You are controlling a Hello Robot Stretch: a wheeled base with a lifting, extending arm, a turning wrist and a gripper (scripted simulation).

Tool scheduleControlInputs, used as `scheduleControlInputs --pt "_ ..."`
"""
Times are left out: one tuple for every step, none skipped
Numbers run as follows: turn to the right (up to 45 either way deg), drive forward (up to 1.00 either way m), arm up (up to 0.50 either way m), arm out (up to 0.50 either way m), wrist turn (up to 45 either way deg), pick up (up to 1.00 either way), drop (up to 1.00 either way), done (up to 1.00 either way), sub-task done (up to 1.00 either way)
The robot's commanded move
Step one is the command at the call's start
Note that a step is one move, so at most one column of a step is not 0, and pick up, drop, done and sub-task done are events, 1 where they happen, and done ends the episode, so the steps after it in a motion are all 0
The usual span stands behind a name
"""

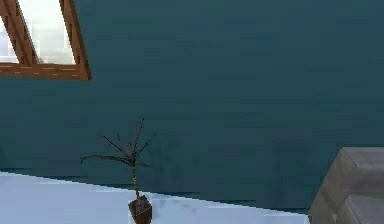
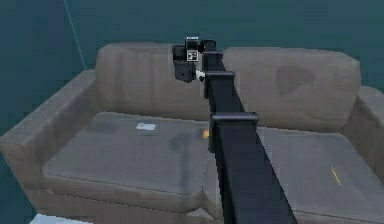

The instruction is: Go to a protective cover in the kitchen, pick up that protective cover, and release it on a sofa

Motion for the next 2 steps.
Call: scheduleControlInputs --pt "0.0 0.0 -0.24 0.0 0.0 0.0 0.0 0.0 0.0" --pt "0.0 0.0 -0.32 0.0 0.0 0.0 0.0 0.0 0.0"
